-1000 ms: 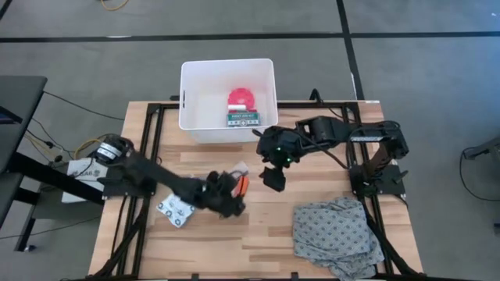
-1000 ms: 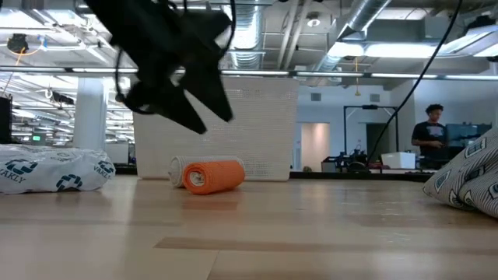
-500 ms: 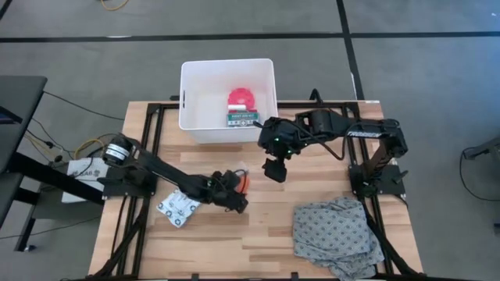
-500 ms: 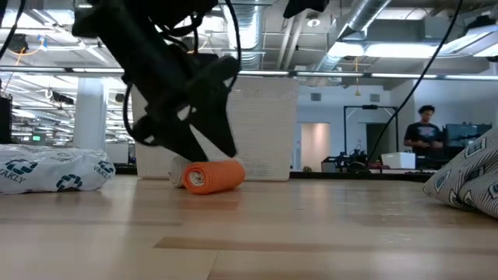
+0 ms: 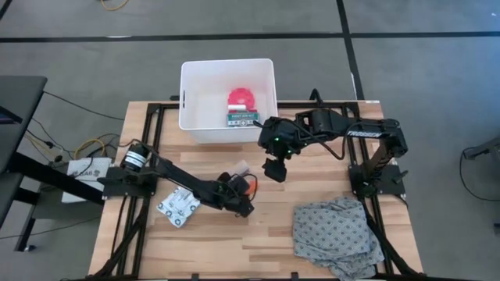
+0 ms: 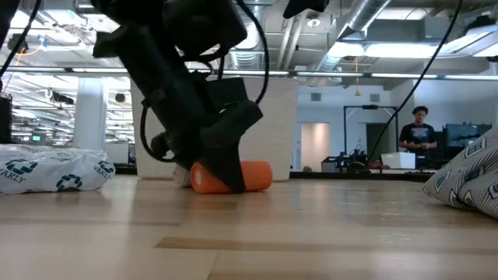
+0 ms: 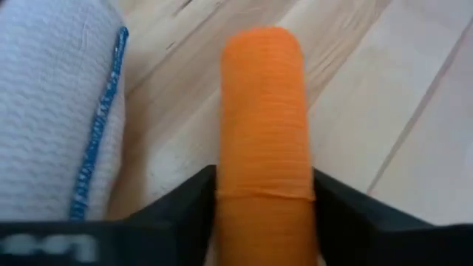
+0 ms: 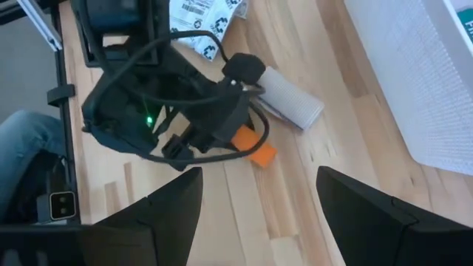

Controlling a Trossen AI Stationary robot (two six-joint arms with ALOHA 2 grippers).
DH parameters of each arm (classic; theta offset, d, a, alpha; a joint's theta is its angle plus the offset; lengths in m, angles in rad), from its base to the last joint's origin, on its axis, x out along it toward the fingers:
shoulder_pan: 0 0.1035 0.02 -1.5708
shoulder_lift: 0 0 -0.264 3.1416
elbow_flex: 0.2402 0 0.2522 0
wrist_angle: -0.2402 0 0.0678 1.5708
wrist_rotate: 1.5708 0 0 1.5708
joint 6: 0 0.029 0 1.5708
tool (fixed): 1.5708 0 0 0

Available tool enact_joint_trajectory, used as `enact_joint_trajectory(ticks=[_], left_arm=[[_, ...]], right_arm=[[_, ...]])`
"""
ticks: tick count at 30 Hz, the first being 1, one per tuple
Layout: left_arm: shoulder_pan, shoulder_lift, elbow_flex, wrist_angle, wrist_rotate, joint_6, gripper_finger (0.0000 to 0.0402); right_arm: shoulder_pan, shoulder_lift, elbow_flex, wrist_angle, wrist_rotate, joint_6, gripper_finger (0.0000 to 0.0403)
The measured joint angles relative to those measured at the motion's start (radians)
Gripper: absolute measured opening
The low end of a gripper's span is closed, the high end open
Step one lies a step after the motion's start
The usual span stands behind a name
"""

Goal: Pick & place medical supplies in basket/bin
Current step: Put the orange bandage into the white bin

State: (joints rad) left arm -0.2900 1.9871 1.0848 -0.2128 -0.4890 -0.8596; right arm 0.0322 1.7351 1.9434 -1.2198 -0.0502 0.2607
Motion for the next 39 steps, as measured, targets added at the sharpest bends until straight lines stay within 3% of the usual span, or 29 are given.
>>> enact_joint_trajectory(ticks=[5, 11, 17, 20, 23, 28, 33, 36, 39], left_arm=[[-0.009, -0.003, 0.134, -0.190, -0.003, 0.128, 0.0057], [0.019, -0.027, 0.439, -0.644, -0.212, 0.234, 0.0057], [0.079, -0.030, 0.779, -1.161, -0.421, 0.229, 0.0075], [0.131, -0.043, 0.885, -1.261, -0.490, 0.247, 0.0067], [0.220, -0.080, 0.940, -1.299, -0.529, 0.304, 0.0060], [0.451, -0.096, 0.946, -1.296, -0.465, 0.376, 0.0064], [0.687, -0.068, 0.913, -1.228, -0.191, 0.453, 0.0070], [0.772, -0.050, 0.869, -1.171, -0.088, 0.511, 0.0072], [0.820, -0.055, 0.824, -1.121, -0.070, 0.580, 0.0079]], right_arm=[[0.000, 0.000, 0.000, 0.000, 0.000, -0.011, 0.0260], [0.000, 0.000, 0.000, -0.031, 0.013, -0.059, 0.0260], [0.011, -0.038, 0.004, -0.136, 0.135, -0.053, 0.0260], [0.014, -0.095, -0.003, -0.278, 0.280, -0.049, 0.0260], [0.013, -0.140, -0.003, -0.239, 0.329, -0.044, 0.0260], [0.035, -0.196, -0.005, -0.244, 0.323, -0.035, 0.0260], [0.039, -0.202, -0.005, -0.249, 0.333, -0.034, 0.0260], [0.039, -0.195, -0.005, -0.259, 0.348, -0.034, 0.0260], [0.039, -0.177, -0.005, -0.279, 0.352, -0.034, 0.0260]])
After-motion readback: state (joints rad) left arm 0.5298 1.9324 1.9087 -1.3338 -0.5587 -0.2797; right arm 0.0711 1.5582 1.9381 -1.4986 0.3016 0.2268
